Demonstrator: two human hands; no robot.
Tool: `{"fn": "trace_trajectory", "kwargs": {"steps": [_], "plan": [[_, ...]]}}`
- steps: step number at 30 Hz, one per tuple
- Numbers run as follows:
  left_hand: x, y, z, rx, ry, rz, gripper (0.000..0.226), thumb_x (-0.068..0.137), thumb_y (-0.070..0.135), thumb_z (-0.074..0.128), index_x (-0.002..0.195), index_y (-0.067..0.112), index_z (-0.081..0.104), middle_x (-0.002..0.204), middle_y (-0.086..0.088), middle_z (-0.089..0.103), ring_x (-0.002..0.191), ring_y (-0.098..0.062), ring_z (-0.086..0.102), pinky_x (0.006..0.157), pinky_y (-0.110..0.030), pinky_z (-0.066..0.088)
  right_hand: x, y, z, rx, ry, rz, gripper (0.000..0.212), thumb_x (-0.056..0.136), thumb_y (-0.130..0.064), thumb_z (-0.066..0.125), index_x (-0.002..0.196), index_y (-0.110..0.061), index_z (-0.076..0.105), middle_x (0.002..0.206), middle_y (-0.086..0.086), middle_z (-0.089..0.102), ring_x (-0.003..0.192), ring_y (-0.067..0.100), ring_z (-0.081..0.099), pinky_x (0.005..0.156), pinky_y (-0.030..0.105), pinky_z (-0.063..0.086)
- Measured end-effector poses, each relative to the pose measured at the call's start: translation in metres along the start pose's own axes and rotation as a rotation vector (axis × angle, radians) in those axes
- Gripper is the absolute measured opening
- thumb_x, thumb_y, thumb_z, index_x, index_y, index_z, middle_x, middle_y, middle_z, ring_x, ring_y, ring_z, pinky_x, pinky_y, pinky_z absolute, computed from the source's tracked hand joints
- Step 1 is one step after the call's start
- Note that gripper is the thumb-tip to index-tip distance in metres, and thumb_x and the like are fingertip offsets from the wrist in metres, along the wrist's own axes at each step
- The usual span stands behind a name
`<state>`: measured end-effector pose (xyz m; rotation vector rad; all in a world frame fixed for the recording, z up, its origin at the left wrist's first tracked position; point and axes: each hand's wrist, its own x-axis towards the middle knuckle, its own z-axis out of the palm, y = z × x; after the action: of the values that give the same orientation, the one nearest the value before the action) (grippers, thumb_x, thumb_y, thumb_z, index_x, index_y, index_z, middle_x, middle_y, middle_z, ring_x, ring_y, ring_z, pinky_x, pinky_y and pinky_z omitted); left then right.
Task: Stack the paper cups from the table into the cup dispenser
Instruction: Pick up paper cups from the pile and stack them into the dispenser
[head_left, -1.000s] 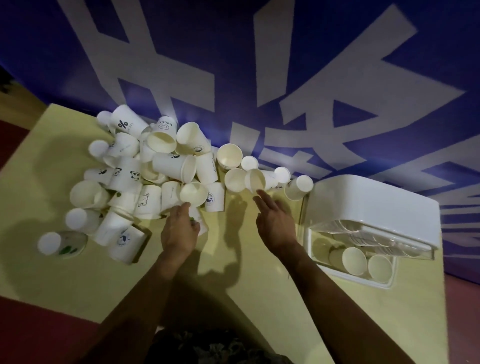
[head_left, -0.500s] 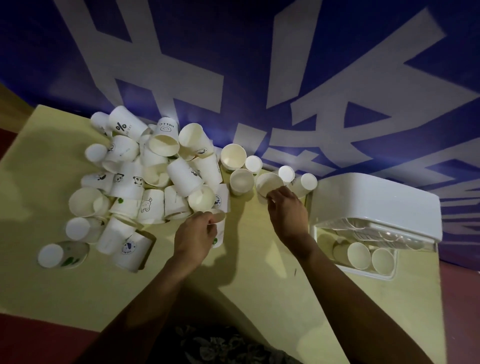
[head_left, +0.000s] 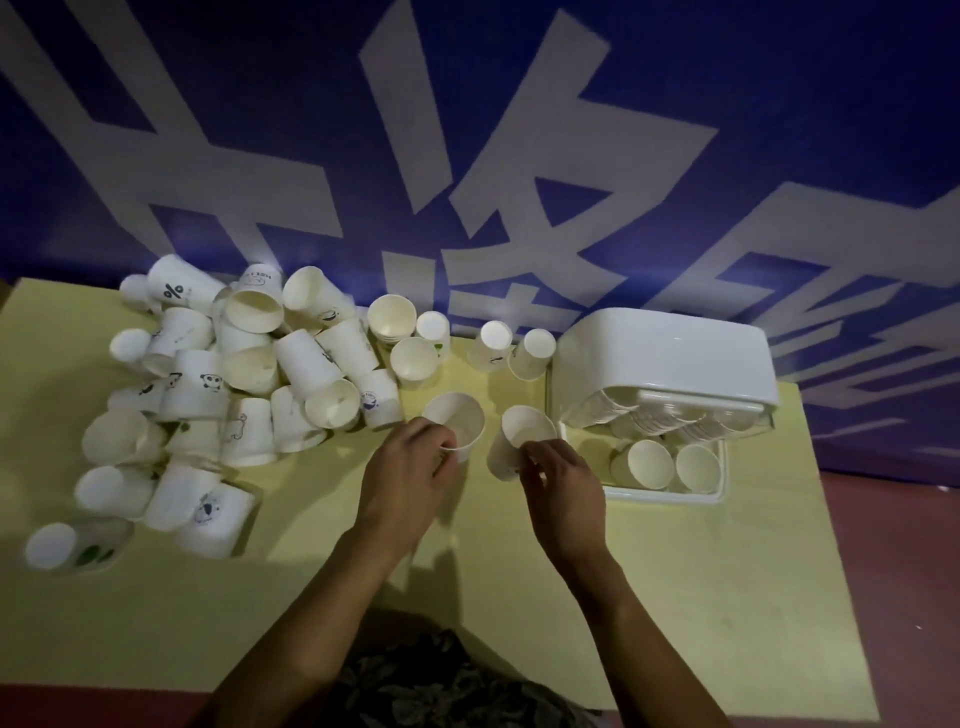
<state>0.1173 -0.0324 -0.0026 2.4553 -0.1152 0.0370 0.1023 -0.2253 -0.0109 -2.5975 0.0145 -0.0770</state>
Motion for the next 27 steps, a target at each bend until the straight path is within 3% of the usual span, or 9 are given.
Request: {"fn": "trace_trajectory", "kwargs": {"steps": [7,13,21,27], "plan": [[-0.006,0.069,0.041,0.012,-0.040,0.047,0.003,0.084,0.020,0.068,0.084,0.021,0.066,0.088,0.009,0.064,0.082,-0.015,0.056,0.067,-0.029,0.047,-0.036,0.072,-0.048,0.032,0.077,0.078,0.006,0.092,-0.023,0.062,0.087,-0.023,0.065,0.090,-0.008,0.064,0.078,0.018,0.059,0.055,0.035,0.050],[-0.010,0.126,0.084,-0.046,-0.043,0.063,0.007,0.081,0.017,0.073,0.086,0.021,0.074,0.090,0.011,0.068,0.086,-0.016,0.057,0.070,-0.030,0.050,-0.054,0.137,-0.080,0.045,0.130,0.144,0.011,0.091,-0.016,0.064,0.096,-0.024,0.069,0.096,-0.012,0.067,0.081,0.017,0.062,0.059,0.031,0.050],[-0.006,0.176,0.147,-0.146,-0.093,0.050,0.010,0.082,0.010,0.069,0.088,0.016,0.075,0.091,0.007,0.068,0.084,-0.014,0.061,0.076,-0.030,0.051,-0.052,0.204,-0.111,0.046,0.208,0.167,0.014,0.091,-0.011,0.064,0.099,-0.021,0.071,0.099,-0.008,0.069,0.083,0.019,0.064,0.059,0.026,0.047],[0.006,0.196,0.175,-0.074,-0.094,0.070,0.011,0.084,0.010,0.066,0.090,0.015,0.075,0.095,0.005,0.067,0.086,-0.013,0.059,0.076,-0.025,0.048,-0.037,0.237,-0.117,-0.017,0.197,0.189,0.012,0.091,-0.011,0.063,0.096,-0.018,0.070,0.102,-0.006,0.068,0.088,0.023,0.062,0.058,0.030,0.049]]}}
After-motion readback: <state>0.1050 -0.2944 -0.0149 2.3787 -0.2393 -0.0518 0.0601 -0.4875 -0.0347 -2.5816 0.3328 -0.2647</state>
